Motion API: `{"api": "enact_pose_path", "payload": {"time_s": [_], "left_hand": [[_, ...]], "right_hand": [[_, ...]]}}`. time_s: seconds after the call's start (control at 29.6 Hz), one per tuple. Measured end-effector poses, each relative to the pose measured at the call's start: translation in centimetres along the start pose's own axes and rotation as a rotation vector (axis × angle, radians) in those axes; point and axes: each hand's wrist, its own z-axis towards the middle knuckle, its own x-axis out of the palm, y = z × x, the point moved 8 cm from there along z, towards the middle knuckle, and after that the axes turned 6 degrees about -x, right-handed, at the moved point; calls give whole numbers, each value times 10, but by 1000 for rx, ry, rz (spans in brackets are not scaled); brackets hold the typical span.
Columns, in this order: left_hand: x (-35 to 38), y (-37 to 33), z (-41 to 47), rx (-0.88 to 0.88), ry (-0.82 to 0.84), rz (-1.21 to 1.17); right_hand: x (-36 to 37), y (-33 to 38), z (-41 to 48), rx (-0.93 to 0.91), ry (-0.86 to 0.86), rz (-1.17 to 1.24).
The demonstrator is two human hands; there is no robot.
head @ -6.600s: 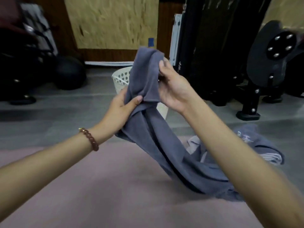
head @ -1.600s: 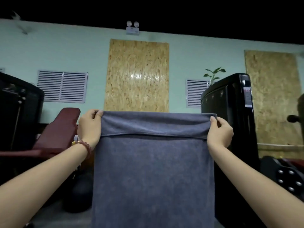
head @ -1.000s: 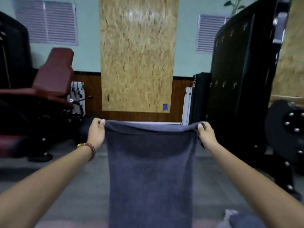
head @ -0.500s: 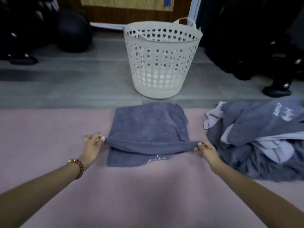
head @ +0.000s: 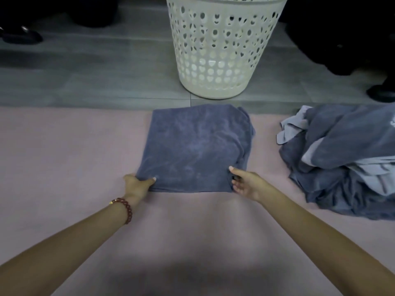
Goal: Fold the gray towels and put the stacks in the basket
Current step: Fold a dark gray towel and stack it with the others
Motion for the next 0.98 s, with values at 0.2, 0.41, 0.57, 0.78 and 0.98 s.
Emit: {"api": "enact_pose_path", "payload": {"time_s": [0.2,0.41,0.57,0.78,0.98], "left_hand": [[12,-5,-10,10,99,-33],[17,-36,-25,164,294,-45],[11,-83,-40,525,328,226],[-5,-117,-25,714,116,516],[-17,-140,-19,281,211,-379]], "right_hand": [[9,13,22,-136,-81,-176],[36,26,4,30,104,123],[30,26,-6,-28,30,-151],[38,45,-7,-224,70,-198],[28,115,-26,-410,-8,109]]}}
